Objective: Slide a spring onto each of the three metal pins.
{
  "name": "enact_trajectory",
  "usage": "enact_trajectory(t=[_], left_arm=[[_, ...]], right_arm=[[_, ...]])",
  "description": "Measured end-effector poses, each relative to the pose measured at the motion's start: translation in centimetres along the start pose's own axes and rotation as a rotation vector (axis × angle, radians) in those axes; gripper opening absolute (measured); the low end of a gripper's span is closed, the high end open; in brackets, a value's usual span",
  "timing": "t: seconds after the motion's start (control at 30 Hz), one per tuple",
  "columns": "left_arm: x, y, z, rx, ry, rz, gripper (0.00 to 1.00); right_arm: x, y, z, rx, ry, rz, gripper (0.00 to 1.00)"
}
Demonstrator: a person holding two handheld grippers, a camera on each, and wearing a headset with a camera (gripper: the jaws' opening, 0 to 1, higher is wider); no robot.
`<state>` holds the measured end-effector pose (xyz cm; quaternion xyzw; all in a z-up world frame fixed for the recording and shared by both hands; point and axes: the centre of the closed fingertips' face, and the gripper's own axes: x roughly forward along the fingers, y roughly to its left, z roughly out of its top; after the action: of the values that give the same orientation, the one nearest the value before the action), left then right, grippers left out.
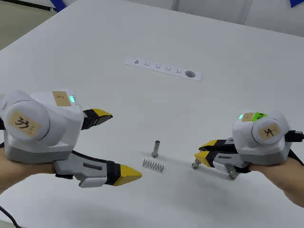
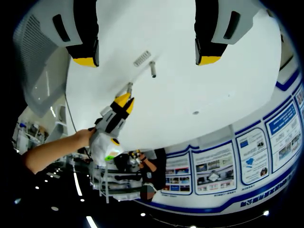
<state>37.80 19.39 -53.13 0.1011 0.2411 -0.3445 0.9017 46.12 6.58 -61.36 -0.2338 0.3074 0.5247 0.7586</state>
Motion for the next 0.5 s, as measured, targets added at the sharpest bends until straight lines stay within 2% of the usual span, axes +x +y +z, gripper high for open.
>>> enact_trajectory(t=[0.5], left_arm=[[0.2, 0.0, -0.4, -0.002, 0.015, -0.008, 0.84]], right_arm=[[1.1, 0.2, -1.3, 0.009, 0.034, 0.012, 0.12]])
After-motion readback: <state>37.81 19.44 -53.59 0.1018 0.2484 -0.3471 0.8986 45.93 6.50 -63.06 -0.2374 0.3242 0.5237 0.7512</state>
